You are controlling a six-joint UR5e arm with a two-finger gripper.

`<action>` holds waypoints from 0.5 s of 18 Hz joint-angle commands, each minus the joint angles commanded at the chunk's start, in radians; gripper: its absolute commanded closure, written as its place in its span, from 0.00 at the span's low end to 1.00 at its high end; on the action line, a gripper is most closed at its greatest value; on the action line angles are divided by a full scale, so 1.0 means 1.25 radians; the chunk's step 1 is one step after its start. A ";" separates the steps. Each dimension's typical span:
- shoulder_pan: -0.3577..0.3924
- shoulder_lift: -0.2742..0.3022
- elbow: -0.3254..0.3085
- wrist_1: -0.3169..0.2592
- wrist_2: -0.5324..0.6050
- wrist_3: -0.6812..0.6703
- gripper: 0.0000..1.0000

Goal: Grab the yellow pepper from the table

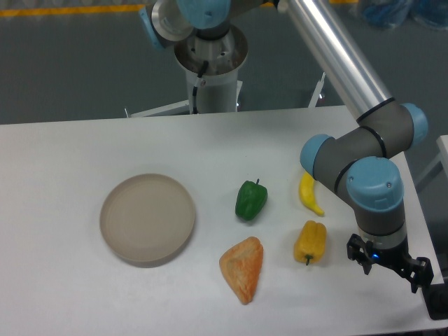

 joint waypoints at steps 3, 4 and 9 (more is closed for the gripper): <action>0.000 0.006 -0.009 0.000 -0.001 -0.002 0.00; 0.000 0.007 -0.011 -0.001 -0.001 -0.004 0.00; 0.012 0.070 -0.071 -0.005 -0.007 -0.009 0.00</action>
